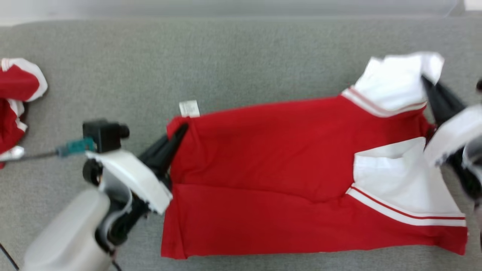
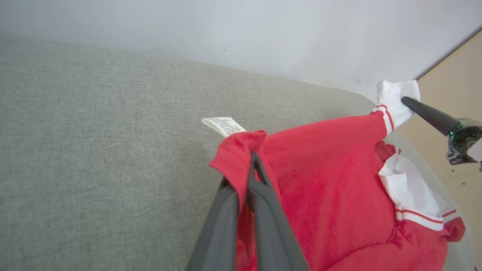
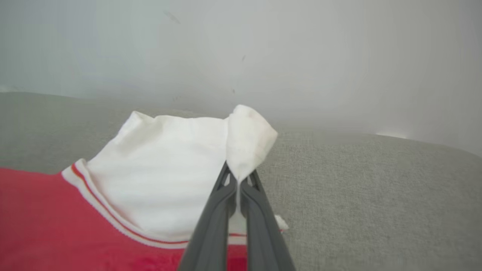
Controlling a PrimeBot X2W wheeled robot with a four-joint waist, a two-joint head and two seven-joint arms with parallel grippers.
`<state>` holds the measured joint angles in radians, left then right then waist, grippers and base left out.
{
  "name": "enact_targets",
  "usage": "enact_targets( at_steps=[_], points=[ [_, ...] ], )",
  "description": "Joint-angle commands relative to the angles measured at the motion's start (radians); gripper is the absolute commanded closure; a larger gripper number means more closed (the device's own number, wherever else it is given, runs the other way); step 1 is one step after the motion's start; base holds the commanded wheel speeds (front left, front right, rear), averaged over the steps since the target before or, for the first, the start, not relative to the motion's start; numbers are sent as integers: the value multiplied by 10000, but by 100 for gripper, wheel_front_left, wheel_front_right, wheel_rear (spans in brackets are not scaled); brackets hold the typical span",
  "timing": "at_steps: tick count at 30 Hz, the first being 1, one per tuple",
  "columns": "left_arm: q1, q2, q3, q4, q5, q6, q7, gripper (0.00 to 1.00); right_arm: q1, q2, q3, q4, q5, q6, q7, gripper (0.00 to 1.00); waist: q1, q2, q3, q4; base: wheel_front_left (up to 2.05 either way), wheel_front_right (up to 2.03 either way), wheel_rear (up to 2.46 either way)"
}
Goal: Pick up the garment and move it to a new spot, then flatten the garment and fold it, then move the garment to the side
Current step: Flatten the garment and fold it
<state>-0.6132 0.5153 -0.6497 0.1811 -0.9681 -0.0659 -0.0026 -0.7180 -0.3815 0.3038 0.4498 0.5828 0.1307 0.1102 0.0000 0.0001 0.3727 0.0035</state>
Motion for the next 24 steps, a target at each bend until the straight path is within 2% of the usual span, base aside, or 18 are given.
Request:
enact_targets(
  at_steps=[1, 7, 12, 13, 14, 15, 17, 20, 24],
  points=[
    [318, 84, 11, -92, -127, -41, -144, 100, 543, -92, -48, -252, 150, -3, -176, 100, 0, -1, -353, -195, 0, 0, 0],
    [1601, 177, 12, -446, -314, -68, -832, 100, 2844, -97, -512, -1446, 418, -3, -814, 100, 0, -1, -991, -462, 0, 0, 0],
    [2684, 288, -63, -613, -501, 35, -1209, 100, 4228, 289, -792, -1896, 250, -3, -1037, 100, 0, -1, -1385, -739, 0, 0, 0],
    [2881, 314, -98, -588, -467, 73, -1260, 100, 4435, 351, -831, -1868, 150, -3, -1043, 78, 0, -1, -1464, -783, 0, 0, 0],
    [3092, 321, -151, -554, -445, 120, -1311, 67, 4665, 404, -858, -1802, 34, -3, -1019, 22, 0, -1, -1538, -811, 0, 0, 0],
    [3273, 345, -223, -537, -412, 114, -1364, 2, 4894, 459, -830, -1741, -26, -3, -905, 0, 0, -1, -1614, -833, 0, 0, 0],
    [3425, 373, -256, -545, -382, 93, -1441, 0, 5090, 478, -802, -1733, -47, -3, -805, 0, 0, -1, -1691, -848, 0, 0, 0],
    [3894, 455, -261, -570, -200, 309, -1798, 0, 5627, 231, -916, -1899, 52, -3, -490, 0, 0, -1, -1910, -867, 0, 0, 0],
    [4442, 381, 296, -998, 591, 1372, -2488, 0, 6049, 60, -1786, -2434, 191, -1, -327, 0, 0, -1, -2107, -880, 0, 0, 0]
  ],
)
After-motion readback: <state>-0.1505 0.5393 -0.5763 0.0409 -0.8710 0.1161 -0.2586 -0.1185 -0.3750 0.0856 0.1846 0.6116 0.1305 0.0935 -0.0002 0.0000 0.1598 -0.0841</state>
